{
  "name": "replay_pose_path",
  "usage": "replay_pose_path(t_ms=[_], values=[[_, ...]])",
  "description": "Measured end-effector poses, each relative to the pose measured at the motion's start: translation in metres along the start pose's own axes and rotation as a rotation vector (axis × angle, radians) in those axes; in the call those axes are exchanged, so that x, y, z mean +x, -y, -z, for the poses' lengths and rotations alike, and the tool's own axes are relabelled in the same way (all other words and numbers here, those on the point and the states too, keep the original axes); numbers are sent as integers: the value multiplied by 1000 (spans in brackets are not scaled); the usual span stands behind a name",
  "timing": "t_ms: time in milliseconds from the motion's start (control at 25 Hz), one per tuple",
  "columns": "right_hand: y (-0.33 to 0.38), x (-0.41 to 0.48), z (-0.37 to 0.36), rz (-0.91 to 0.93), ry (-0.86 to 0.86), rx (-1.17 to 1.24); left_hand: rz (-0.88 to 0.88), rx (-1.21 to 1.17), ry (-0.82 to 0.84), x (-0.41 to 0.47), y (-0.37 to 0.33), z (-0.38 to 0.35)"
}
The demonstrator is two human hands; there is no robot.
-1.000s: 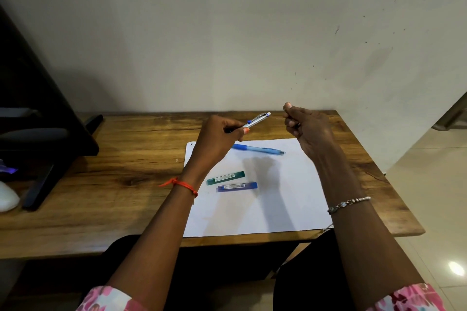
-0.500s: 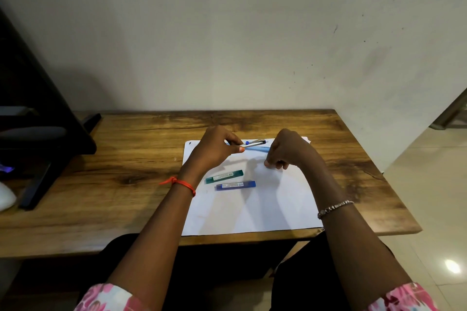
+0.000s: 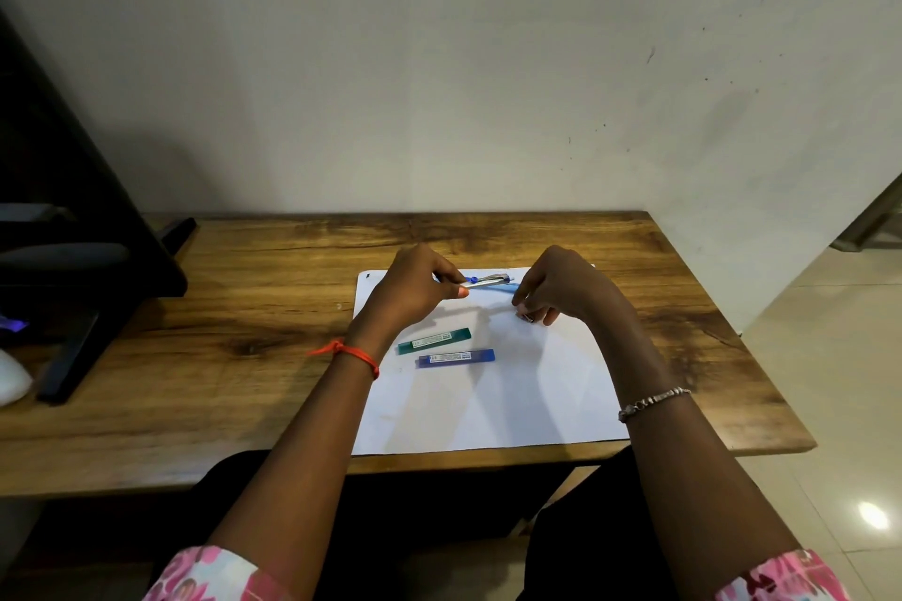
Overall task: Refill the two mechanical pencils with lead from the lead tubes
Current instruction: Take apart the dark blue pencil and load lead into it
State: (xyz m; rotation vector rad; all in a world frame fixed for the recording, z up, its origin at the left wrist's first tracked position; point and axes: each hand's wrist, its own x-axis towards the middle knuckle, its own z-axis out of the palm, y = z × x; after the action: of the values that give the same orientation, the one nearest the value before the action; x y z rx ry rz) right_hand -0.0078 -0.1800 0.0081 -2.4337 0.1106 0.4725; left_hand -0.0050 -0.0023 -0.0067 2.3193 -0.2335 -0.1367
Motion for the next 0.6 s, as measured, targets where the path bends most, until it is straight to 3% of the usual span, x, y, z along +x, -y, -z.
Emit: replay_pose_path(t_ms=[600], values=[[-10,8,1,-72,-150,80,44,69,-61,3,9,-19]])
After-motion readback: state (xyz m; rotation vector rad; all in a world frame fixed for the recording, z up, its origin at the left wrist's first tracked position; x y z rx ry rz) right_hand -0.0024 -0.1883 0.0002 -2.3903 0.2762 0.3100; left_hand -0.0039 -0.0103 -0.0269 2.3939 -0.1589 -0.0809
